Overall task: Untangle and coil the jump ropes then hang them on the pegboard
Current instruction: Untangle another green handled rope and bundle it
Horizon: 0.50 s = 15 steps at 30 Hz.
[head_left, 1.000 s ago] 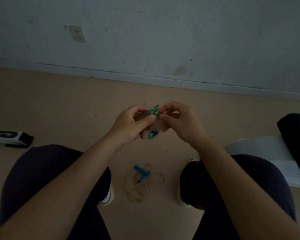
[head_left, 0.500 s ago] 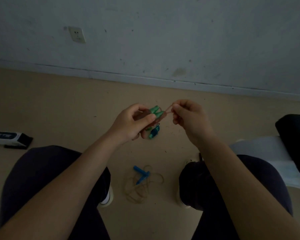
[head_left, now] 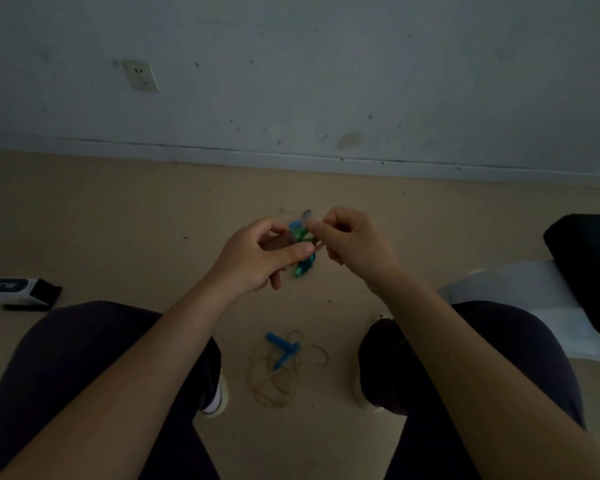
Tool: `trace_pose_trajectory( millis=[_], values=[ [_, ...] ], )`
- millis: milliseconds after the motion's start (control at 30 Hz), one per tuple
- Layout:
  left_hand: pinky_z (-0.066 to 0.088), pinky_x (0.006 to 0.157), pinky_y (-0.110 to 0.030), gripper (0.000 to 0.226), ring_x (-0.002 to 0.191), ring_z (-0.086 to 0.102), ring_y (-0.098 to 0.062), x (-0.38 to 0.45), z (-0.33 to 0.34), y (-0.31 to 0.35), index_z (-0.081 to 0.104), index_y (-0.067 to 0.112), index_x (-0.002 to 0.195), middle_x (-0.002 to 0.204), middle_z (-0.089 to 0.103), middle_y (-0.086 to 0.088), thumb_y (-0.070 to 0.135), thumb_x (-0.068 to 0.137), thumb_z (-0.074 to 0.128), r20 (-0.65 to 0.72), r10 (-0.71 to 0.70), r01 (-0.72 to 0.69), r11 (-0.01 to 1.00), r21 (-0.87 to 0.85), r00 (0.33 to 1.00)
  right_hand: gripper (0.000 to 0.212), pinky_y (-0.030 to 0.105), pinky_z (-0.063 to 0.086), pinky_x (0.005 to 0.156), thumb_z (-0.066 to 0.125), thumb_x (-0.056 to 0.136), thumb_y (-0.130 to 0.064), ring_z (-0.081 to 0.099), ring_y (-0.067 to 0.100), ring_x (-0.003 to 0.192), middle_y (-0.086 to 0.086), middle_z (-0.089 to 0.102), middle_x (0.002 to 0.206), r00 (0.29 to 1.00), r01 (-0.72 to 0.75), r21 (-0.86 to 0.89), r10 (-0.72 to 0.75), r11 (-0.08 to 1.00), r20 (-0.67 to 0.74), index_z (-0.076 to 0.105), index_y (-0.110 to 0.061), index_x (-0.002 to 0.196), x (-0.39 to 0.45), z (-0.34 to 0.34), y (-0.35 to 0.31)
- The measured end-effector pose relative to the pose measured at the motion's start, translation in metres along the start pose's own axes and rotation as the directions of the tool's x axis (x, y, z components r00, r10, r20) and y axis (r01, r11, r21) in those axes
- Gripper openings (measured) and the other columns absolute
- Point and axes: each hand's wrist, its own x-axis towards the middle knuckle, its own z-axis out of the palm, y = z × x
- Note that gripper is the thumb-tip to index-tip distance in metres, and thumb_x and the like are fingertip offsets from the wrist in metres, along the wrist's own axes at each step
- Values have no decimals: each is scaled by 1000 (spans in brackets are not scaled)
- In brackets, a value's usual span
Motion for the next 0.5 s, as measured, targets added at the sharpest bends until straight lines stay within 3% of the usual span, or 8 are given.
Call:
trace_pose_trajectory(
  millis=[100, 167, 233, 367, 500],
  values=[
    [37, 38, -24, 31, 49, 62, -19, 1, -1, -1, 67, 33, 97, 78, 75, 3, 51, 76, 81, -4, -30, 30, 998, -51, 1000, 29, 19, 40, 51, 70, 91, -23, 47, 6, 50, -8, 54, 53, 996, 68, 140, -58, 988, -72, 60, -8, 68, -1, -2, -3],
    [36, 38, -25, 41, 49, 61, -20, 4, -3, -1, 67, 29, 99, 79, 76, -3, 57, 70, 78, -37, -81, 78, 993, -87, 996, 28, 14, 39, 51, 72, 89, -20, 48, 1, 50, -10, 54, 54, 982, 155, 104, -142, 982, -124, 62, -6, 67, -3, 2, -5],
    [35, 40, -25, 37, 50, 60, -21, 7, -4, -3, 68, 26, 102, 79, 76, -6, 52, 77, 77, -52, -114, 109, 991, -82, 992, 28, 13, 38, 52, 74, 87, -19, 48, 0, 51, -4, 55, 57, 963, 205, 27, -197, 978, -182, 63, -7, 65, -4, 5, -5],
    [35, 40, -24, 20, 48, 58, -19, 9, -2, -4, 70, 29, 103, 75, 75, -5, 39, 86, 75, -7, -58, 57, 994, -95, 998, 31, 20, 42, 50, 73, 88, -23, 53, 5, 44, 15, 62, 59, 944, 104, 102, -66, 989, -324, 66, 0, 70, 8, -9, 5],
    [38, 38, -24, 25, 48, 60, -18, 6, -6, -4, 70, 30, 107, 76, 75, -4, 37, 84, 78, 28, 19, -15, 993, -115, 999, 32, 26, 45, 54, 73, 88, -27, 56, 10, 46, 15, 64, 64, 934, 10, 99, 27, 995, -356, 67, 0, 73, 17, -14, 17]
  ],
)
